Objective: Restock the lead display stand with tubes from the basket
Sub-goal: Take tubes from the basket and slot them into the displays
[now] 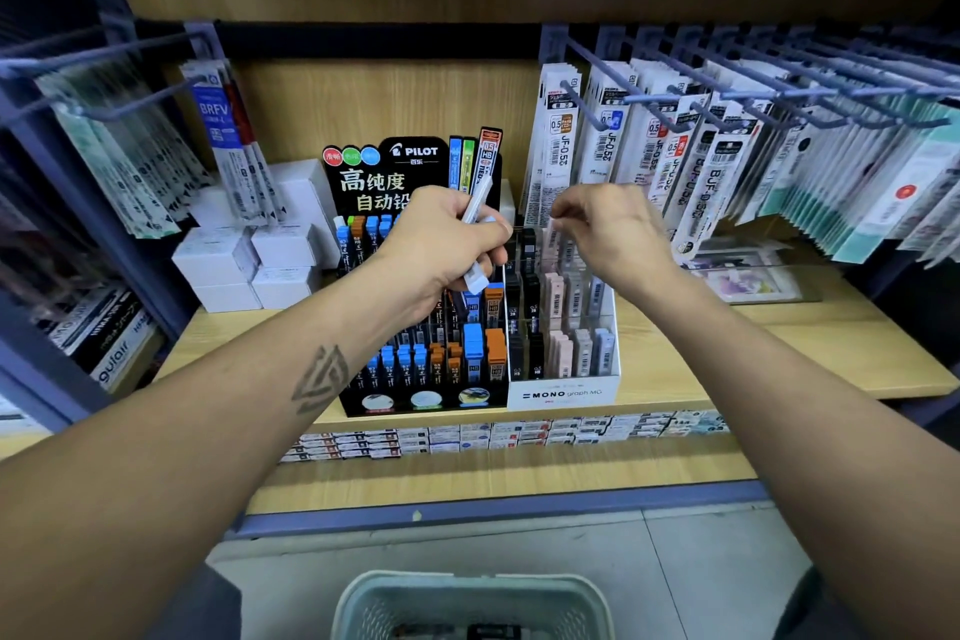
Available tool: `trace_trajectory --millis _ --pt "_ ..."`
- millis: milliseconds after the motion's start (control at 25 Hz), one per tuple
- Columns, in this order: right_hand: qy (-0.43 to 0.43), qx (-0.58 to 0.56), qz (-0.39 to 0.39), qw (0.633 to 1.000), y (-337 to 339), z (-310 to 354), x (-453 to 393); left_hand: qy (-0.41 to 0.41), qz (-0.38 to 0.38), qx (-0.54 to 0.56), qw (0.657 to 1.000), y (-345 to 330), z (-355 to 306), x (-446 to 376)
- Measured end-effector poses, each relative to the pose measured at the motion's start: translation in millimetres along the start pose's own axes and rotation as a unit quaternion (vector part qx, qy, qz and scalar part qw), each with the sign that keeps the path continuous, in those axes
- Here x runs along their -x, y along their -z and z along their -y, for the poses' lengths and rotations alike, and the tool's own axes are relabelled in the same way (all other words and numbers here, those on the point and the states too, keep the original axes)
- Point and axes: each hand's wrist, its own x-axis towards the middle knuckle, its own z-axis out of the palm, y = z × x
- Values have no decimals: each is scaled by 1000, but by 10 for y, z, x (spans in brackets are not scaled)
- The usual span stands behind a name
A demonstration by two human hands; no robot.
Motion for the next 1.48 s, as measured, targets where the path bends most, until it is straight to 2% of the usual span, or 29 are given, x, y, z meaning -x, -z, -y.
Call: trace_trajectory --millis 240,440,560,840,920,960,1000,1040,1120,1160,1200,1240,1320,1480 --pt "-9 -13 -3 1000 -23 35 6 0 4 -6 1000 9 17 5" --pt "-6 45 0 999 -36 33 31 -2 6 -10 1000 -5 13 14" --pt "-11 30 10 999 -120 32 52 -1 8 -11 1000 -19 19 12" --pt "0 36 -19 999 -236 -79 40 1 9 -9 1000 -20 40 -7" --pt "-4 9 -32 999 -216 -61 45 2 7 -15 1000 -24 61 -9" --pt "-12 -48 -38 998 -182 -27 60 5 0 -18 1000 -26 74 -13" --pt "-34 -147 -23 988 -116 32 91 6 -14 -24 1000 -29 87 -18" --pt "-66 -282 26 957 -38 106 139 7 -32 -32 999 -33 105 -31" --pt "-107 -491 186 844 121 270 280 -1 -72 -53 996 -36 134 -54" --pt "-104 -523 258 805 176 339 359 -12 -87 -65 994 -37 141 -63" --pt "-95 -534 309 782 212 409 430 -26 -99 -78 992 -40 152 -71" --pt "-83 -541 334 767 232 464 478 -38 -108 -94 989 -41 161 -78" --pt "-80 -554 334 759 250 495 494 -46 -120 -121 984 -33 166 -80" --pt "-100 -542 349 758 321 354 492 -19 -132 -63 989 111 88 -45"
